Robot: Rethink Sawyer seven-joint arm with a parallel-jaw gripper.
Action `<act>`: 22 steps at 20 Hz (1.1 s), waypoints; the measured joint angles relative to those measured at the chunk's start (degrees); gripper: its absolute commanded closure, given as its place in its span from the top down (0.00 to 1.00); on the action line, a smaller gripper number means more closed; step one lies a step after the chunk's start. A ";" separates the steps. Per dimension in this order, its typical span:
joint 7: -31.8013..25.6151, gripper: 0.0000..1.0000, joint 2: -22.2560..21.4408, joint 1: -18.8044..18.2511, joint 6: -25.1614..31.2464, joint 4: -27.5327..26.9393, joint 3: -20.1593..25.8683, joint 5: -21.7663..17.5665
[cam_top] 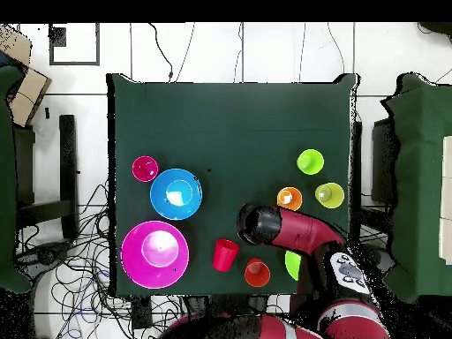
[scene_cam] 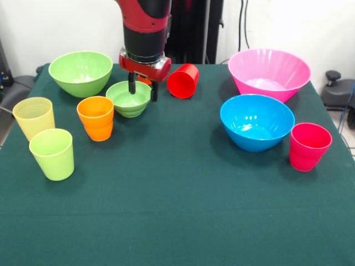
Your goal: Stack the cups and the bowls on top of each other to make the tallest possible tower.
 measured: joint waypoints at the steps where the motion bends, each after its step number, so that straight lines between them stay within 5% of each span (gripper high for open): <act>1: 0.00 1.00 0.00 0.07 -0.02 0.15 -0.06 0.00; 22: 0.00 1.00 3.65 1.83 -4.60 1.09 -0.60 0.02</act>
